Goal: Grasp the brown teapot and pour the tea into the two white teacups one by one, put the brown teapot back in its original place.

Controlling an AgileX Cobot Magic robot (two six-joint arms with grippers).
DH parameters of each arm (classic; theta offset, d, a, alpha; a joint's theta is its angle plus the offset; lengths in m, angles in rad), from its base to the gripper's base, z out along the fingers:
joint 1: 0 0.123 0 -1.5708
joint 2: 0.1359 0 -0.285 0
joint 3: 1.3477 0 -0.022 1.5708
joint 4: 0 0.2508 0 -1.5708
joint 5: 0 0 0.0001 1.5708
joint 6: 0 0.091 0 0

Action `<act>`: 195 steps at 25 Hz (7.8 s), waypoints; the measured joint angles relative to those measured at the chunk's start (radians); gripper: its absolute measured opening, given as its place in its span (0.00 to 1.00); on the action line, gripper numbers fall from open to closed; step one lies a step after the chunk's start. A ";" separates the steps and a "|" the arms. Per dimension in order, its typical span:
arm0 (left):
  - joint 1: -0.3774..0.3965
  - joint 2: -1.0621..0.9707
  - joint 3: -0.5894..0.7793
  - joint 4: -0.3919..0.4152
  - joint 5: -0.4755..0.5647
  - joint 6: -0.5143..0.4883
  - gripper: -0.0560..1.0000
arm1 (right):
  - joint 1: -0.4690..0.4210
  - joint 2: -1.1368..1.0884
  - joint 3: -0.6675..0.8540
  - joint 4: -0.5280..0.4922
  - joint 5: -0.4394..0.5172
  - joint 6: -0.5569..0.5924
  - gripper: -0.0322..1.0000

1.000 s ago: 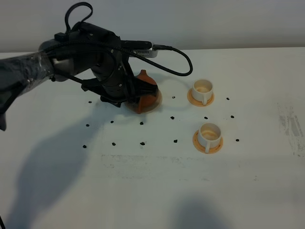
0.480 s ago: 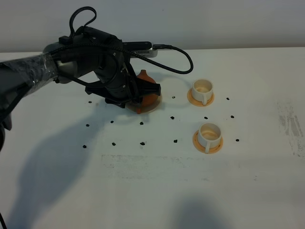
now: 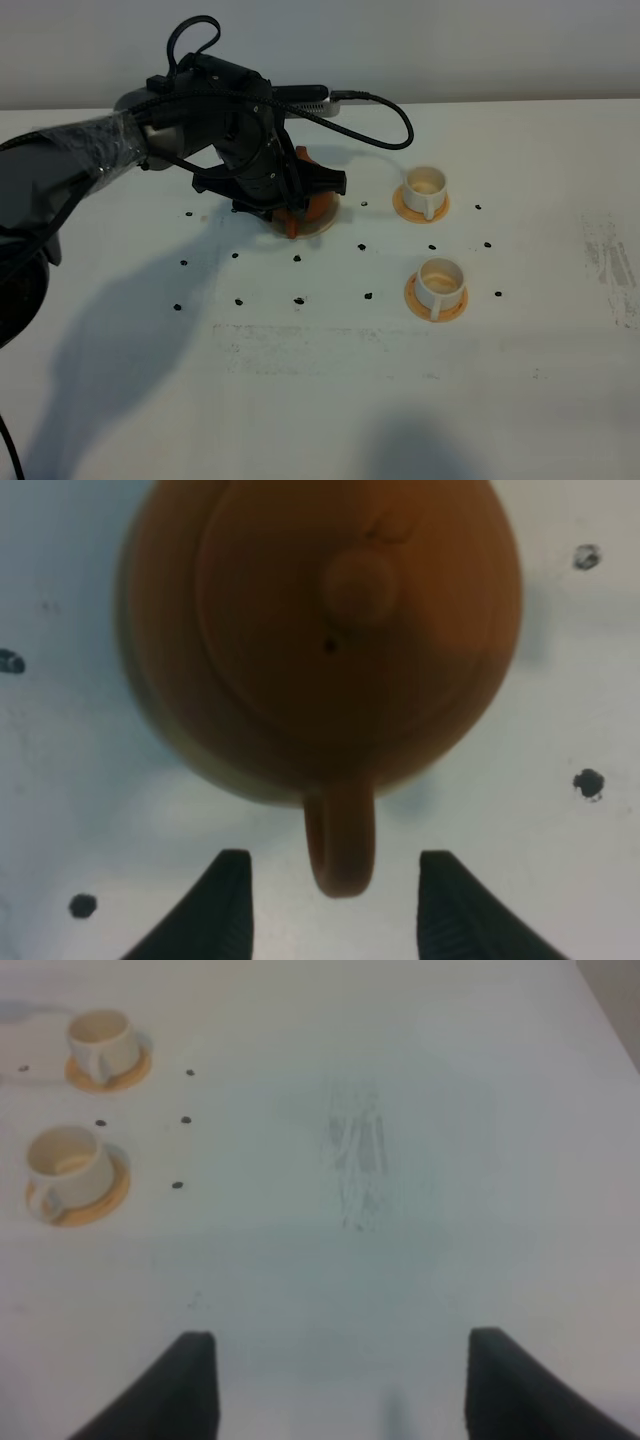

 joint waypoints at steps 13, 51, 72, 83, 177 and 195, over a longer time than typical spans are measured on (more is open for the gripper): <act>0.000 0.008 -0.005 0.000 -0.002 0.000 0.40 | 0.000 0.000 0.000 0.000 0.000 0.000 0.53; 0.000 0.026 -0.006 0.001 -0.053 0.000 0.40 | 0.000 0.000 0.000 0.000 0.000 0.000 0.53; 0.000 0.026 -0.006 0.022 -0.071 0.004 0.40 | 0.000 0.000 0.000 0.000 0.000 0.000 0.53; 0.000 0.030 -0.006 0.022 -0.067 0.021 0.40 | 0.000 0.000 0.000 0.000 0.000 0.000 0.53; -0.110 -0.067 -0.057 -0.036 0.041 1.406 0.13 | 0.000 0.000 0.000 0.000 0.000 0.000 0.53; -0.139 -0.067 -0.057 0.057 0.028 1.396 0.13 | 0.000 0.000 0.000 0.000 0.000 0.000 0.53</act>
